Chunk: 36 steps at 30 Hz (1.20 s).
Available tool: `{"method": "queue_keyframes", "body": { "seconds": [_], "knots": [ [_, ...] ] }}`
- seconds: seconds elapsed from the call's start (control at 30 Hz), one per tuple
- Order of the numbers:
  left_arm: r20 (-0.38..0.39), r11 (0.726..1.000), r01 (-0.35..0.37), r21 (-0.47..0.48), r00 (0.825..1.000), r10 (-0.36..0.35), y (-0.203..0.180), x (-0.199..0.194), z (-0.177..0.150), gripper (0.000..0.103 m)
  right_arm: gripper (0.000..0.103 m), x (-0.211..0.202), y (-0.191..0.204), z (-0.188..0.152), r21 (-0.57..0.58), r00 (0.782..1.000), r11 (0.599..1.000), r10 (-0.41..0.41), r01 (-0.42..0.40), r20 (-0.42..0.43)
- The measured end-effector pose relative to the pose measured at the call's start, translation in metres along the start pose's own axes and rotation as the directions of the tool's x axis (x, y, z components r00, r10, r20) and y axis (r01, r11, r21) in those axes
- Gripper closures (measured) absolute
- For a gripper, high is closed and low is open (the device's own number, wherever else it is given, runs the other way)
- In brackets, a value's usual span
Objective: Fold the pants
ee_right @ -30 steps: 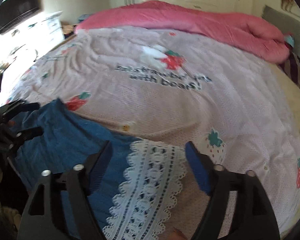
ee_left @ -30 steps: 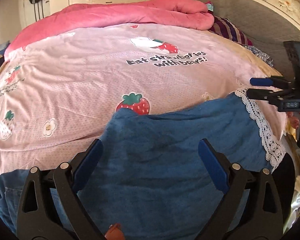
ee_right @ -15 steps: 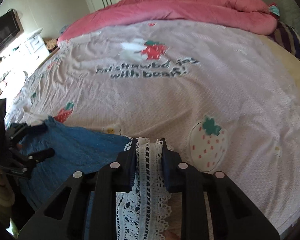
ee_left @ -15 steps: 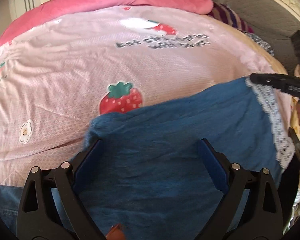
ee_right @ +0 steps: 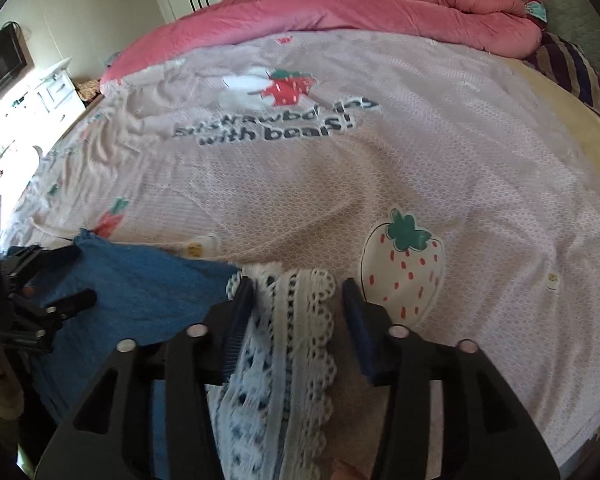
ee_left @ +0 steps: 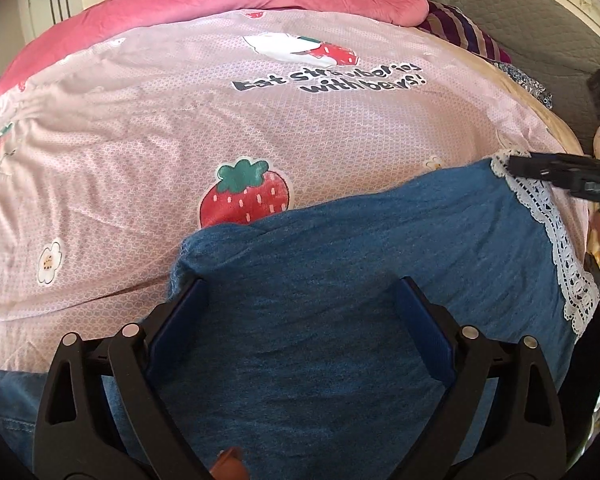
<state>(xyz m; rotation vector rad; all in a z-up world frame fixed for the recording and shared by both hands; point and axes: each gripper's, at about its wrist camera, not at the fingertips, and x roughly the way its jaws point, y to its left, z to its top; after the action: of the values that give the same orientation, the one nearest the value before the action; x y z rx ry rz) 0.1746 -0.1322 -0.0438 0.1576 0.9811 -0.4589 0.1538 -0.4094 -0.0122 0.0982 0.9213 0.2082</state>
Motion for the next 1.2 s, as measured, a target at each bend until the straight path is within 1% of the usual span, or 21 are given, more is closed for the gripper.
{"method": "queue_keyframes", "body": {
  "seconds": [0.03, 0.1, 0.17, 0.23, 0.33, 0.4, 0.47, 0.5, 0.53, 0.57, 0.6, 0.63, 0.67, 0.7, 0.77, 0.83, 0.9, 1.03, 1.2],
  "knots": [
    [0.0, 1.0, -0.001, 0.001, 1.0, 0.001, 0.0, 0.0, 0.0, 0.015, 0.04, -0.01, 0.001, -0.002, -0.001, 1.0, 1.0, -0.016, 0.016, 0.027],
    [0.001, 1.0, -0.001, 0.0, 1.0, 0.001, 0.0, 0.001, 0.001, 0.015, 0.039, -0.029, 0.006, -0.008, -0.031, 0.996, 0.999, -0.042, 0.045, 0.074],
    [0.001, 1.0, 0.001, -0.004, 1.0, -0.001, 0.0, 0.001, 0.0, 0.015, 0.038, -0.043, 0.016, -0.016, -0.074, 0.995, 0.997, -0.022, 0.029, 0.099],
    [0.003, 1.0, 0.001, -0.006, 1.0, -0.001, 0.001, 0.0, 0.0, 0.015, 0.037, -0.051, 0.029, -0.026, -0.114, 0.995, 0.993, 0.033, -0.021, 0.096],
    [0.003, 1.0, 0.001, -0.009, 1.0, -0.001, 0.0, 0.0, 0.0, 0.015, 0.033, -0.052, 0.055, -0.044, -0.188, 0.993, 0.977, 0.108, -0.095, 0.057],
    [0.003, 1.0, 0.0, -0.011, 1.0, 0.0, 0.0, -0.001, -0.001, 0.015, 0.029, -0.047, 0.066, -0.054, -0.204, 0.99, 0.97, 0.139, -0.133, 0.012],
    [0.003, 1.0, 0.0, -0.012, 1.0, 0.0, 0.001, -0.002, -0.001, 0.015, 0.027, -0.035, 0.073, -0.063, -0.188, 0.99, 0.972, 0.136, -0.142, -0.047],
    [0.003, 1.0, 0.001, -0.014, 1.0, -0.001, 0.001, -0.002, -0.002, 0.015, 0.027, -0.024, 0.074, -0.069, -0.175, 0.988, 0.976, 0.113, -0.129, -0.101],
    [0.003, 1.0, 0.003, -0.02, 1.0, -0.003, 0.002, -0.003, -0.002, 0.015, 0.027, -0.017, 0.073, -0.072, -0.166, 0.987, 0.979, 0.097, -0.117, -0.126],
    [0.005, 1.0, 0.005, -0.025, 1.0, -0.005, 0.002, -0.004, -0.003, 0.015, 0.027, -0.013, 0.074, -0.076, -0.167, 0.988, 0.98, 0.086, -0.107, -0.13],
    [0.007, 0.999, 0.007, -0.032, 1.0, -0.007, 0.004, -0.005, -0.003, 0.015, 0.026, -0.015, 0.077, -0.079, -0.176, 0.991, 0.98, 0.073, -0.092, -0.111],
    [0.01, 0.999, 0.012, -0.043, 1.0, -0.012, 0.005, -0.007, -0.005, 0.015, 0.025, -0.017, 0.078, -0.08, -0.17, 0.991, 0.981, 0.074, -0.092, -0.113],
    [0.013, 0.999, 0.016, -0.049, 1.0, -0.016, 0.006, -0.008, -0.006, 0.015, 0.022, -0.019, 0.078, -0.081, -0.155, 0.989, 0.982, 0.088, -0.106, -0.117],
    [0.017, 0.998, 0.018, -0.053, 1.0, -0.017, 0.007, -0.01, -0.008, 0.015, 0.02, -0.024, 0.076, -0.083, -0.12, 0.986, 0.984, 0.119, -0.133, -0.117],
    [0.026, 0.998, 0.019, -0.061, 1.0, -0.018, 0.009, -0.016, -0.014, 0.015, 0.02, -0.035, 0.07, -0.088, -0.074, 0.982, 0.984, 0.153, -0.161, -0.107],
    [0.034, 0.998, 0.01, -0.066, 0.999, -0.008, 0.01, -0.021, -0.018, 0.015, 0.021, -0.05, 0.062, -0.092, -0.032, 0.981, 0.983, 0.177, -0.18, -0.075],
    [0.047, 0.997, 0.007, -0.074, 0.999, -0.003, 0.01, -0.03, -0.023, 0.015, 0.021, -0.068, 0.055, -0.098, -0.004, 0.984, 0.985, 0.174, -0.174, -0.037],
    [0.084, 0.997, 0.0, -0.08, 0.996, 0.007, 0.005, -0.052, -0.036, 0.013, 0.02, -0.092, 0.041, -0.099, 0.046, 0.985, 0.984, 0.17, -0.171, 0.021],
    [0.138, 0.998, -0.003, -0.056, 0.99, 0.011, -0.012, -0.083, -0.047, 0.01, 0.014, -0.119, 0.032, -0.097, 0.066, 0.984, 0.985, 0.15, -0.157, 0.098]
  ]
}}
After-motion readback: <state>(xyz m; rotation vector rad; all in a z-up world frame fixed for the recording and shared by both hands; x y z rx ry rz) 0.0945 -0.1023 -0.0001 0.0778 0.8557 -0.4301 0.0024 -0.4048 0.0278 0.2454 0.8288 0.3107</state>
